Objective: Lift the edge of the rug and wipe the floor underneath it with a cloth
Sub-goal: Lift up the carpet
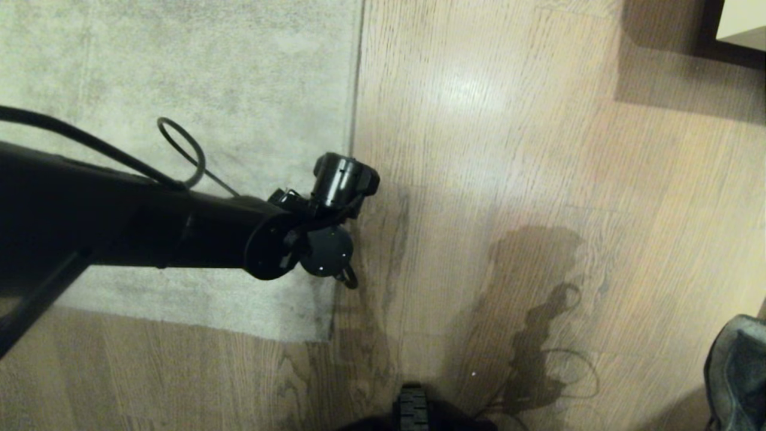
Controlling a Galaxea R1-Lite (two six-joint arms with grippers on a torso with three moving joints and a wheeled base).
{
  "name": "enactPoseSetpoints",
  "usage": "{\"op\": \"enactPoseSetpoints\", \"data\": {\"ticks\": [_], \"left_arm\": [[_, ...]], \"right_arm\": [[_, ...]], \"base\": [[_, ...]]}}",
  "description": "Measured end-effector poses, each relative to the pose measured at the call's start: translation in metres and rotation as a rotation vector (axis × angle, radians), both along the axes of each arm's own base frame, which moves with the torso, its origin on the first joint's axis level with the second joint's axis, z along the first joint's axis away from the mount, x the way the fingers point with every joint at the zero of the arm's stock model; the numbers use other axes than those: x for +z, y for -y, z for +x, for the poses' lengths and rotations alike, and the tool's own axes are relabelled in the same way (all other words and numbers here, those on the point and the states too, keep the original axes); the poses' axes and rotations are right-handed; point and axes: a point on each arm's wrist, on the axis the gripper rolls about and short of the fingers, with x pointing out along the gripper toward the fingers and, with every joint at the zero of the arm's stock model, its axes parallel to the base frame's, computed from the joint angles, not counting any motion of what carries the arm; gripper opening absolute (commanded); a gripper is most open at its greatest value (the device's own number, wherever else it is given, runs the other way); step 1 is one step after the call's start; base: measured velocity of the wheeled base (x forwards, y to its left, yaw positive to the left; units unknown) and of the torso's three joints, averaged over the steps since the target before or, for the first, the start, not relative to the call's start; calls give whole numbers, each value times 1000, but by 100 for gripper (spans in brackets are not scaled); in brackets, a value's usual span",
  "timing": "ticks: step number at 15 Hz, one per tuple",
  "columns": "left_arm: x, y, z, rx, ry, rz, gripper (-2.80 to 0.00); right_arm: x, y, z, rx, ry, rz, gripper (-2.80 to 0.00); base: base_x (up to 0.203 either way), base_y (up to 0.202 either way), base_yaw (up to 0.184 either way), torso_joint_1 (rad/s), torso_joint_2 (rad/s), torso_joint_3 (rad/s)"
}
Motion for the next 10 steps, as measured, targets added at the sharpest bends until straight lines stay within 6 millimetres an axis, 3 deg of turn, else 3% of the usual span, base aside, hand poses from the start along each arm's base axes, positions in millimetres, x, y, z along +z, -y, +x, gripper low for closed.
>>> {"op": "enactPoseSetpoints", "data": {"ticks": [10], "left_arm": [[-9, 32, 24, -19, 38, -39, 0]], "right_arm": [[0, 0, 0, 0, 0, 0, -280]], "base": [[0, 0, 0, 0, 0, 0]]}}
